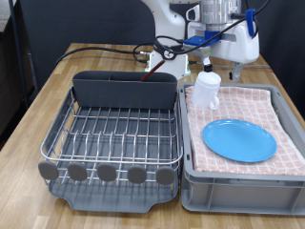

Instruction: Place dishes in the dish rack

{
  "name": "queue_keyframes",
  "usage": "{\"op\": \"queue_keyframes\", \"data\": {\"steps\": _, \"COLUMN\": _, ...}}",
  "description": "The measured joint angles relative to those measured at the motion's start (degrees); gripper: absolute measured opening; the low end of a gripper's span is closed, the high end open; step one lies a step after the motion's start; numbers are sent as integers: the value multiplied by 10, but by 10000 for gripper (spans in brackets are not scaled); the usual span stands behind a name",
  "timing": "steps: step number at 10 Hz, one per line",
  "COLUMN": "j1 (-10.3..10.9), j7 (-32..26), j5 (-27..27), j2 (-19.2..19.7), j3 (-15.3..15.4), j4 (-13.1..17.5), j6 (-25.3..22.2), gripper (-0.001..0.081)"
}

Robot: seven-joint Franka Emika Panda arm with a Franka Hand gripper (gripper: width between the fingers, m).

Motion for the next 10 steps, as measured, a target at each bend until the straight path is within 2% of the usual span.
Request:
{"op": "queue_keyframes", "data": {"steps": 3, "j1": 0, "j7": -89, "j5": 31, "j2": 17, "j3": -9, "j4": -15, "j6": 17, "gripper": 802}}
{"op": "queue_keyframes", "data": {"steps": 5, "j1": 0, "j7": -87, "j5": 34, "j2": 17, "j3": -9, "j4": -15, "j6": 20, "gripper": 802}}
{"op": "queue_keyframes", "data": {"steps": 10, "j1": 7, "j7": -210, "j5": 128, "j2": 54, "j3": -8, "j4": -12, "j6": 72, "gripper": 802}}
